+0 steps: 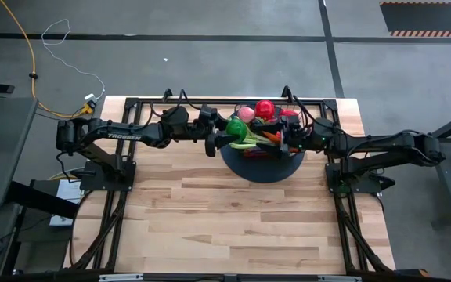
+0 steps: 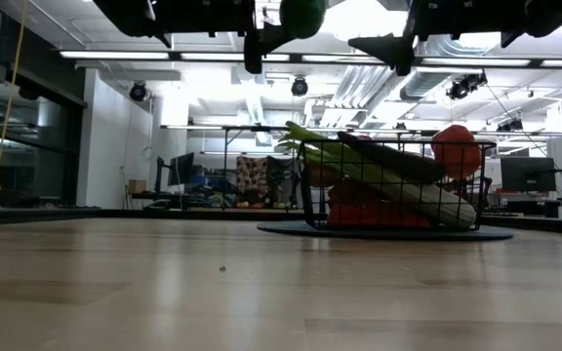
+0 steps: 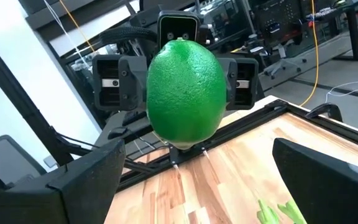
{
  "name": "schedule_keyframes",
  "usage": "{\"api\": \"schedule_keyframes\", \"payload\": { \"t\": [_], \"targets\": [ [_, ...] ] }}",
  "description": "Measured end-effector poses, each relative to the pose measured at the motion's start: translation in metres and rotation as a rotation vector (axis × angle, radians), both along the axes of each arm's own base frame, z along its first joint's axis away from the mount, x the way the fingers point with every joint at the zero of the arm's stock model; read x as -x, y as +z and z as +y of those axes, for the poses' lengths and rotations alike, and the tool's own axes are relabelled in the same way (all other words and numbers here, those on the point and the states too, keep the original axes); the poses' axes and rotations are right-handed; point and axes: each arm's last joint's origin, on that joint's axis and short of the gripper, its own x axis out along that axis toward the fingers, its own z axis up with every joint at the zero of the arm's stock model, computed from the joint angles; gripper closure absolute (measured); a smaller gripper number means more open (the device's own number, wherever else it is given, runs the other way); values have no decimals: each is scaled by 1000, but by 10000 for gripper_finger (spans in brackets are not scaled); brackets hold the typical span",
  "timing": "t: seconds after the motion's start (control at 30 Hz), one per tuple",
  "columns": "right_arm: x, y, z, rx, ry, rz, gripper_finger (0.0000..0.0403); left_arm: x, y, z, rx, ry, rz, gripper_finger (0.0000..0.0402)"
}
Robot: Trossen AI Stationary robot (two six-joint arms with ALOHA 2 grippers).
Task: Build produce basket
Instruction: Put the lime into the black wire basket
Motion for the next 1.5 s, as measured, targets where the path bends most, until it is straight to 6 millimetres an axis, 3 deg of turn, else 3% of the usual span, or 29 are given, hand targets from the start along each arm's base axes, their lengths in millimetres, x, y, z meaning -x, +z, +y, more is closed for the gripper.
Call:
{"api": "schedule_keyframes", "payload": {
  "t": [0.33,0.57,0.8,0.93,1.2,1.33,1.5],
  "targets": [
    [0,0,1,73,38,6,4,-2,-1,-2,-134,62,23,128],
    [0,0,2,64,67,4,4,-13,-20,-5,-136,41,82,128],
    [0,0,1,62,47,6,4,-50,-25,-10,-192,-3,99,128],
    [0,0,1,59,49,8,4,-69,-25,-3,-202,-1,127,128],
    [0,-1,1,44,41,10,5,-79,-21,3,-225,-7,162,128],
    [0,-2,1,58,40,27,24,-78,-21,3,-236,-7,166,128],
    [0,-4,1,72,37,51,81,-78,-21,3,-236,-9,168,128]
  ]
}}
